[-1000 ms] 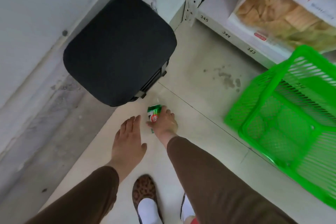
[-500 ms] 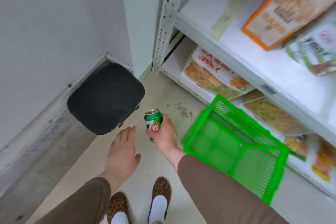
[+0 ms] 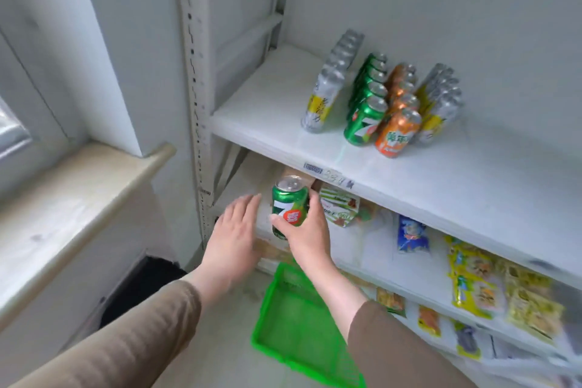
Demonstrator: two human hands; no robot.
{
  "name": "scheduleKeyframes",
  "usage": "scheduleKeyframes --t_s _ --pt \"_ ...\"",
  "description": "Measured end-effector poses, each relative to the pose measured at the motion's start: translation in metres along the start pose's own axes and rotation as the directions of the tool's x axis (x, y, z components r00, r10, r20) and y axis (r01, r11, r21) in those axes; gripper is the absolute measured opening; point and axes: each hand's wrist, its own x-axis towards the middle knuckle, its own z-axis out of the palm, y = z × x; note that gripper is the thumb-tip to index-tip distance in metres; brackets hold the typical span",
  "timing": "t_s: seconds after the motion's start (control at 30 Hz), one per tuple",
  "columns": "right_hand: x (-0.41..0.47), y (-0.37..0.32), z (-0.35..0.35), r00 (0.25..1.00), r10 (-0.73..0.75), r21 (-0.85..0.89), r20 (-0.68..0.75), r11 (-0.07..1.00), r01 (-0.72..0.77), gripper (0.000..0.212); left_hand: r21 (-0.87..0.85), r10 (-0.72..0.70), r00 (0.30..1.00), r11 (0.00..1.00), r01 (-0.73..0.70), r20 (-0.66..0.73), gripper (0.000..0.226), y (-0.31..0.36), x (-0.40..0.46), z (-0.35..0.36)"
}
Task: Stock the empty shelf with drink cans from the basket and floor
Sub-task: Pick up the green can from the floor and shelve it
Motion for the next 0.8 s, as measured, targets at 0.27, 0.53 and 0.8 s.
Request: scheduleKeyframes --t_s 0.27,0.53,0.8 --pt "0.068 -0.023 -0.11 0.99 -0.02 0.075 -0.141 0.997 0.031 0.071 0.019 0.152 0.985 0.988 -0.151 -0.081 0.098 0.106 0.071 -0.03" --pt "0.155 0.012 -0.135 0.997 -0.054 0.066 -0.064 0.996 0.058 0.082 0.07 0.04 0.996 0.997 -0.035 -0.083 0.103 0.15 0.134 -0.01" --pt "0.173 0.031 -0.125 0.996 -0.089 0.094 -0.031 0.991 0.092 0.095 0.098 -0.058 0.998 0.993 0.061 -0.036 0.101 0.147 0.15 0.009"
